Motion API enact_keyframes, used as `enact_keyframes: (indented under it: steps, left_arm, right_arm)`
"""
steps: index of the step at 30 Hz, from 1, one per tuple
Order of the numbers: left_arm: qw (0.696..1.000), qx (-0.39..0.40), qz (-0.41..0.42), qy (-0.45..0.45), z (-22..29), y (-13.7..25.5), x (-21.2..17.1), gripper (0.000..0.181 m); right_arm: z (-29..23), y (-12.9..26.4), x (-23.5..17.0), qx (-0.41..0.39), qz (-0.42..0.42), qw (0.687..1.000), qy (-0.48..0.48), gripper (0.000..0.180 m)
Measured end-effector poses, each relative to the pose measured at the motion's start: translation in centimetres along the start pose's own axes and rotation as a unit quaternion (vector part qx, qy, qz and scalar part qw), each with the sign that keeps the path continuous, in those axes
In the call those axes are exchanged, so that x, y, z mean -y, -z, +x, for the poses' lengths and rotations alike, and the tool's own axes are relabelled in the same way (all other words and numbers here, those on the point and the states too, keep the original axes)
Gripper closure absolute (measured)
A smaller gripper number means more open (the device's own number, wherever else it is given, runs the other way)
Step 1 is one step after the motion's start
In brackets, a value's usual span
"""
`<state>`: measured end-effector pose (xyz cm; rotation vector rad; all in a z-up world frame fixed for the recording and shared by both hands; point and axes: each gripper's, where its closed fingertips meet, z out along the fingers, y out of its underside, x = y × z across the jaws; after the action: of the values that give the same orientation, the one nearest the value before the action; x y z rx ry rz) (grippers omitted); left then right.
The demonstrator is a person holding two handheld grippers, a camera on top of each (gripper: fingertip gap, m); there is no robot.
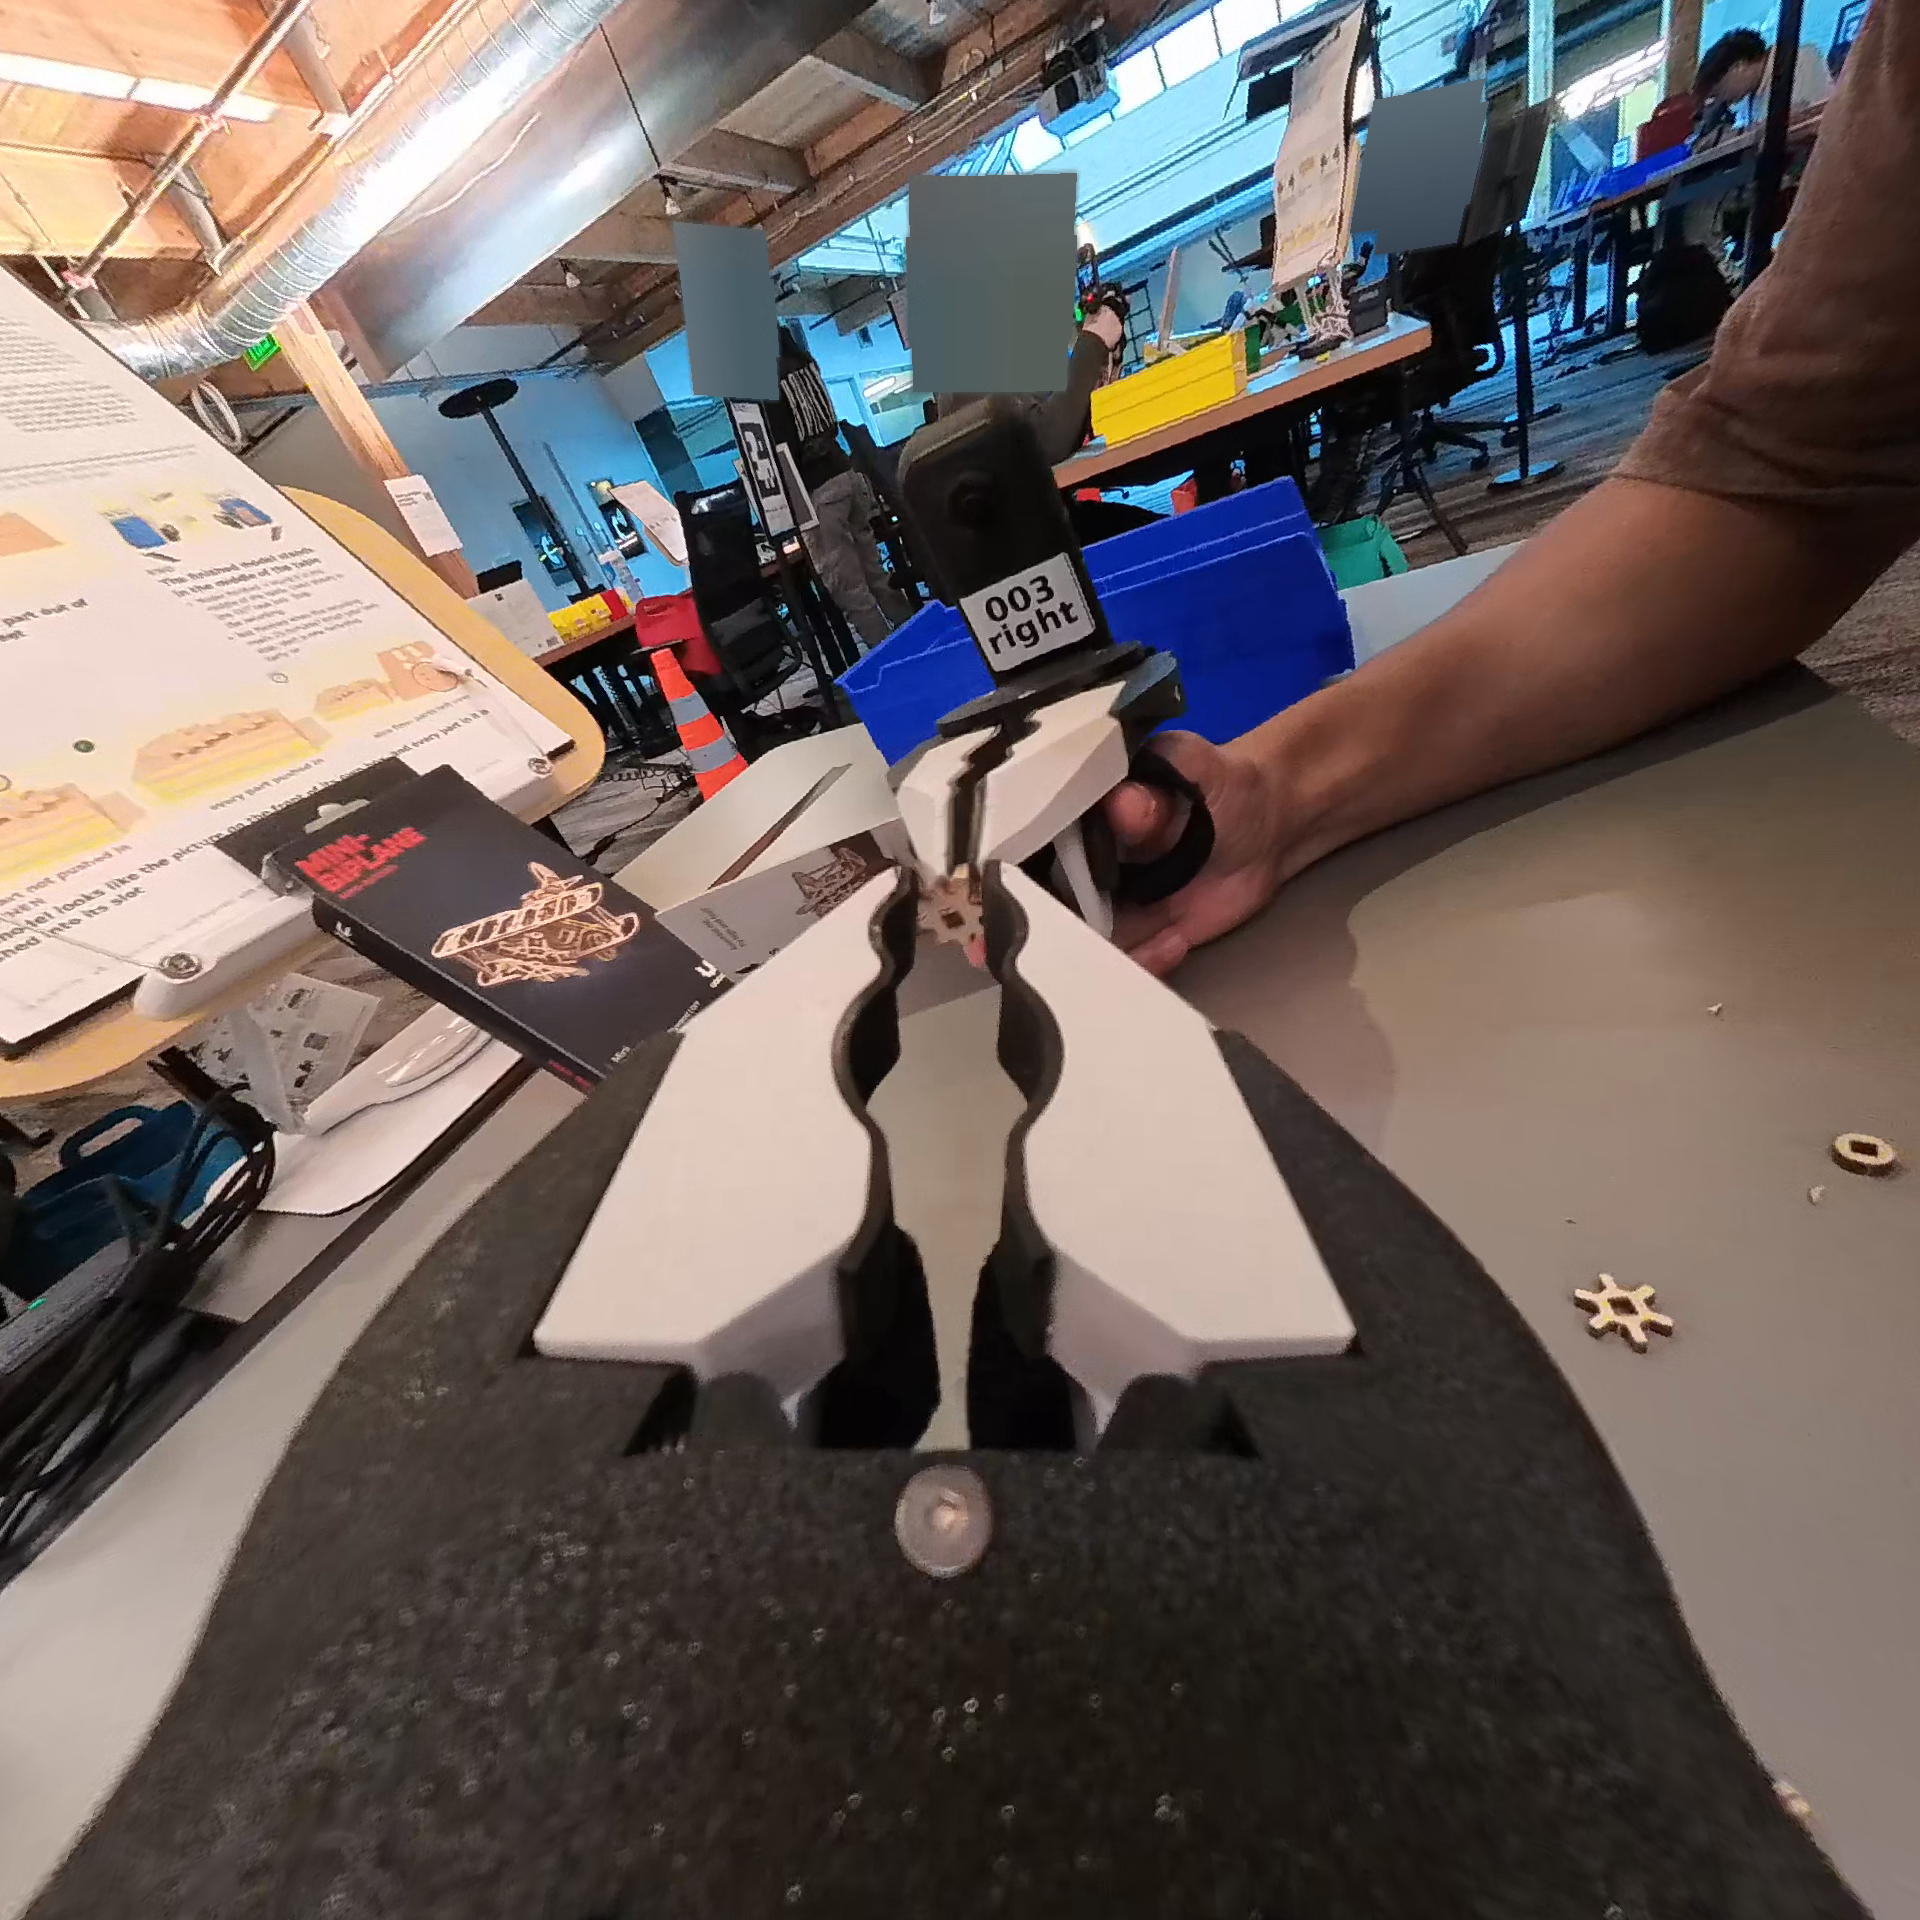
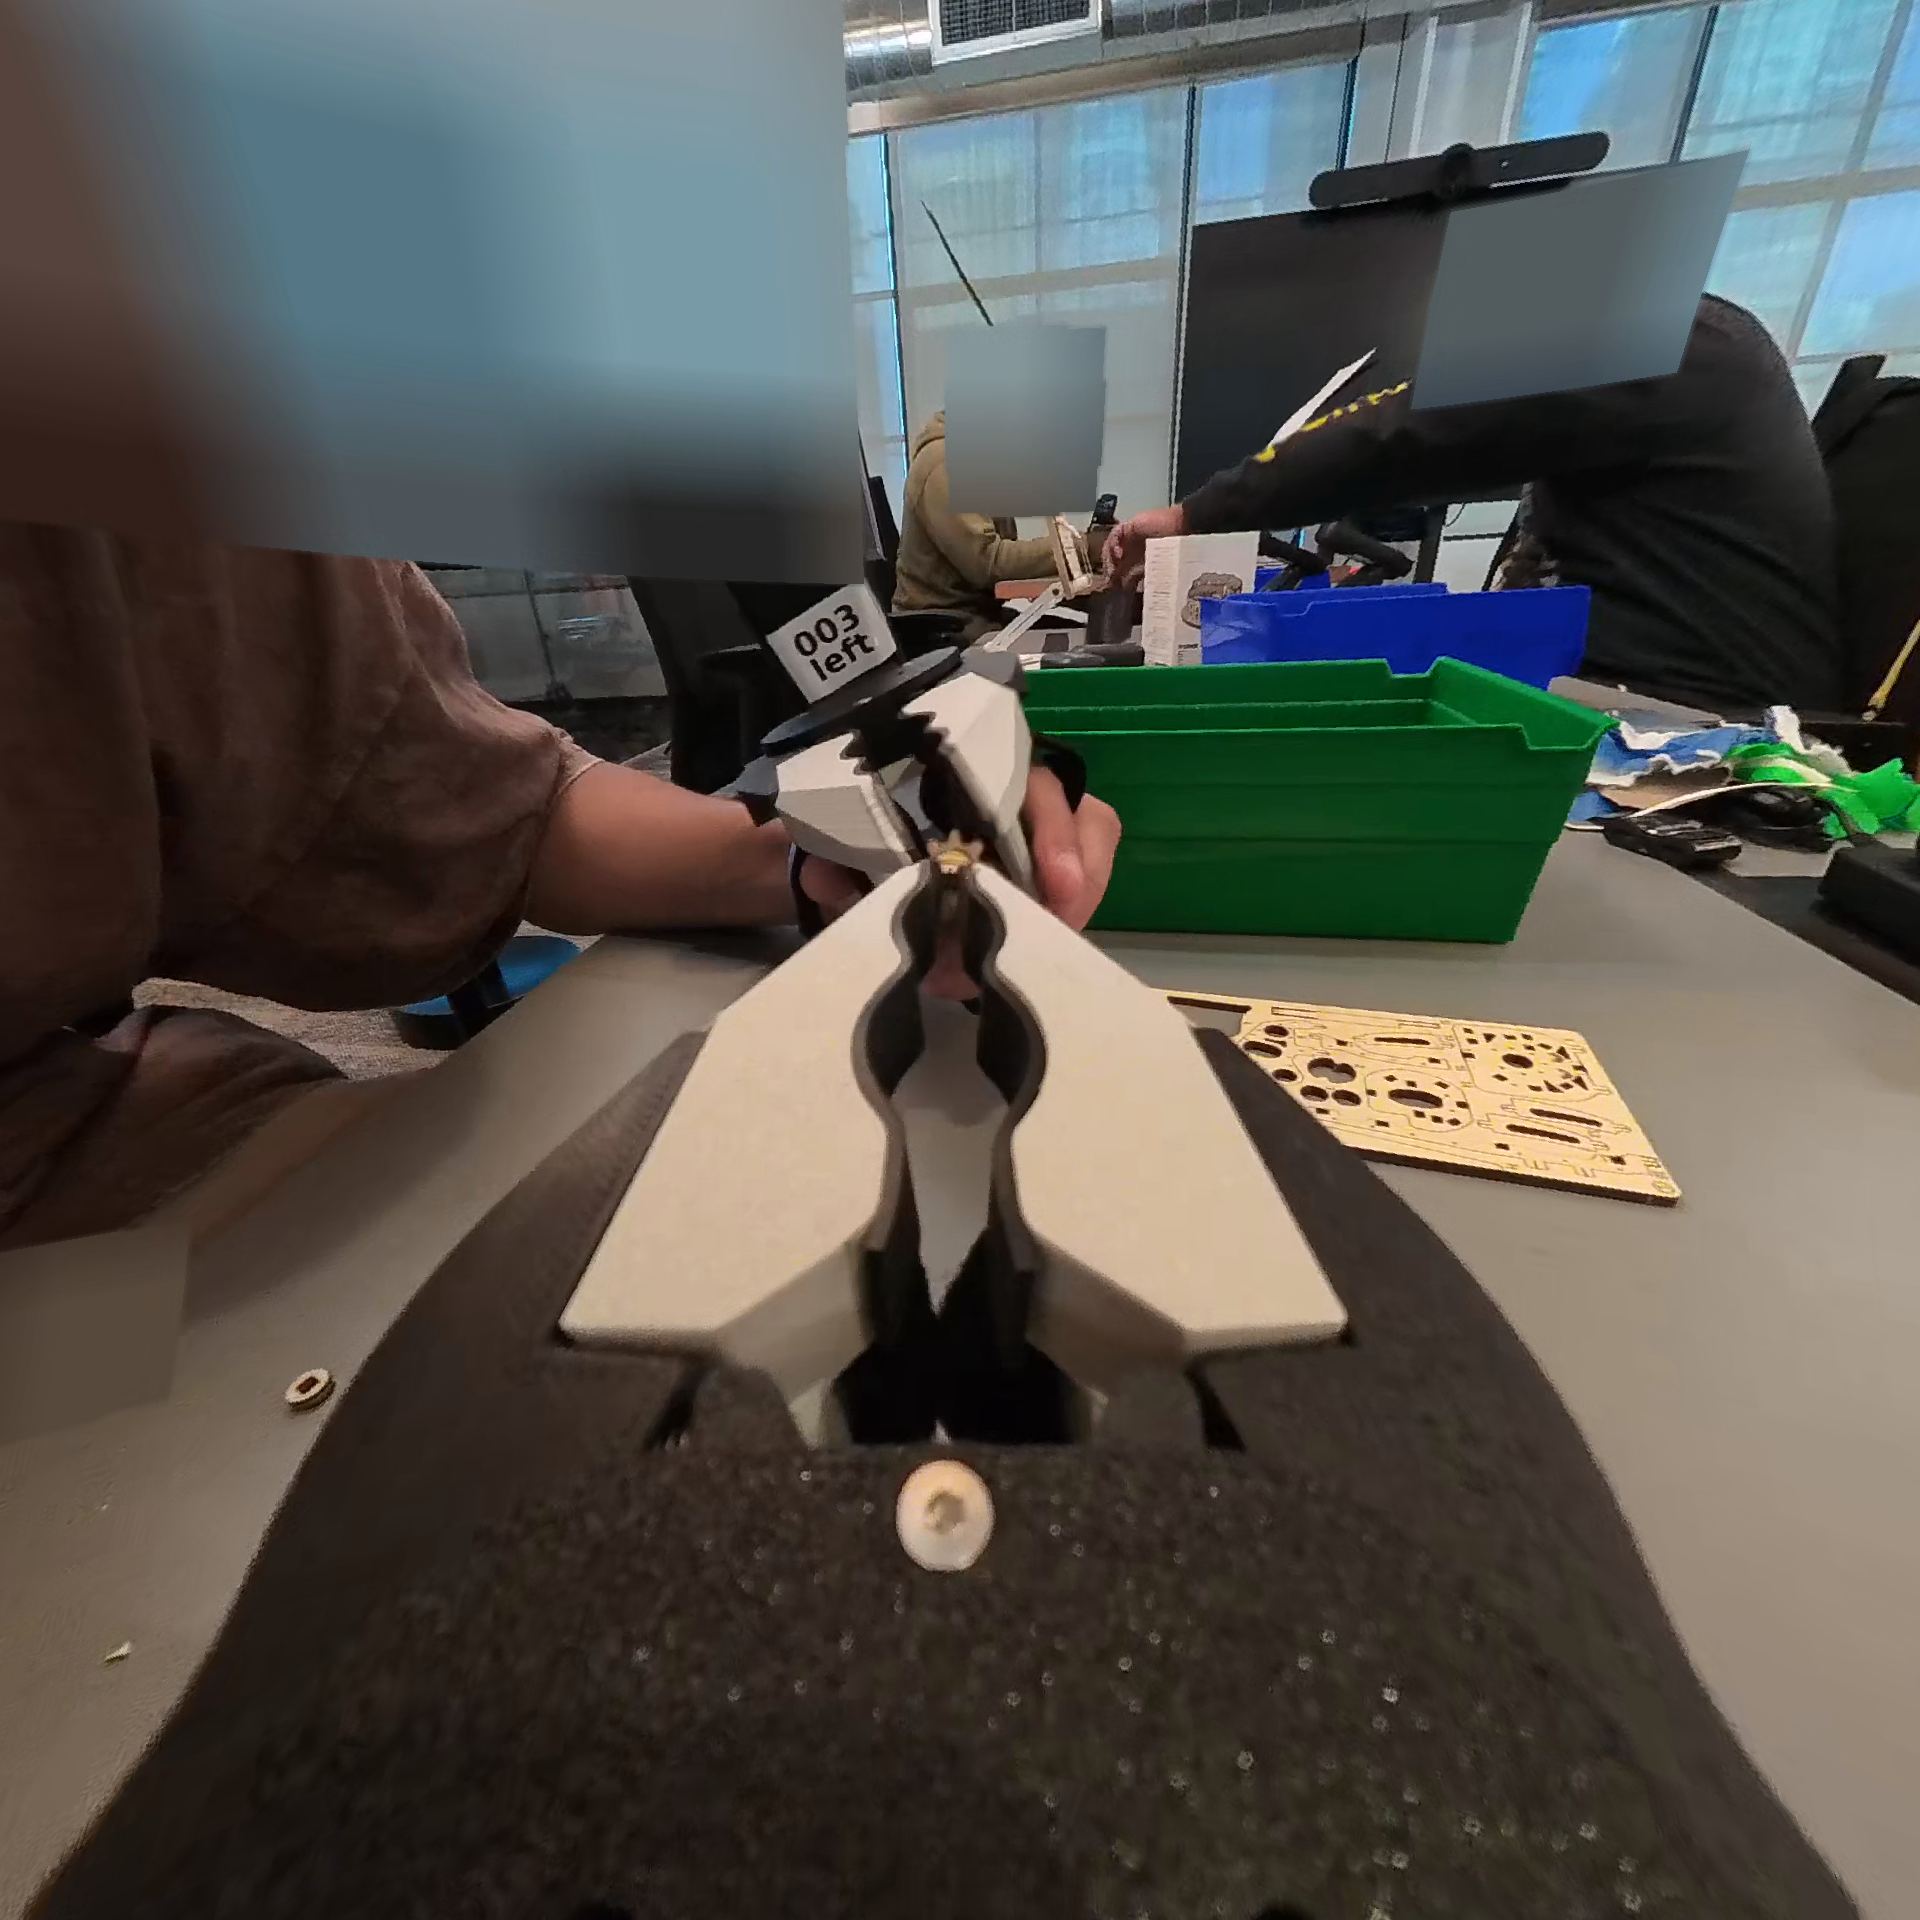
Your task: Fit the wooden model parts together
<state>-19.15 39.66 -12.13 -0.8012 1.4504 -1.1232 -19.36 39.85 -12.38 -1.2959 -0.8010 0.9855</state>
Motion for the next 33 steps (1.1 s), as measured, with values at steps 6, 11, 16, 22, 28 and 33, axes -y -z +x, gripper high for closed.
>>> enact_keyframes:
  steps: [6, 11, 16, 22, 28, 33]
  left_arm:
    - [0.999, -0.016, 0.007, 0.036, 0.0, 0.1, 0.1, 0.163]
    - [0.998, -0.032, 0.008, 0.050, 0.4, 0.2, 0.1, 0.167]
    - [0.997, -0.043, 0.004, 0.061, 0.6, 0.1, 0.0, 0.168]
    - [0.997, -0.050, -0.009, 0.059, 1.1, -0.2, -0.7, 0.161]
    - [0.998, -0.044, -0.004, 0.055, 0.9, -0.1, -0.4, 0.168]
    - [0.998, -0.040, -0.003, 0.051, 0.8, 0.0, -0.3, 0.169]
  right_arm:
    - [-0.3, -0.1, 0.0, 0.007, 0.000, 1.000, -0.001, 0.179]
    - [-0.5, -0.2, 0.0, 0.012, 0.000, 1.000, -0.004, 0.179]
    - [-0.4, -0.1, 0.1, 0.013, 0.004, 1.000, -0.007, 0.179]
    - [-0.6, -0.2, 0.1, 0.022, 0.005, 1.000, -0.015, 0.178]
    - [-0.7, -0.2, 0.1, 0.028, 0.005, 0.999, -0.022, 0.178]
    - [-0.7, -0.2, 0.1, 0.029, 0.005, 0.999, -0.023, 0.178]
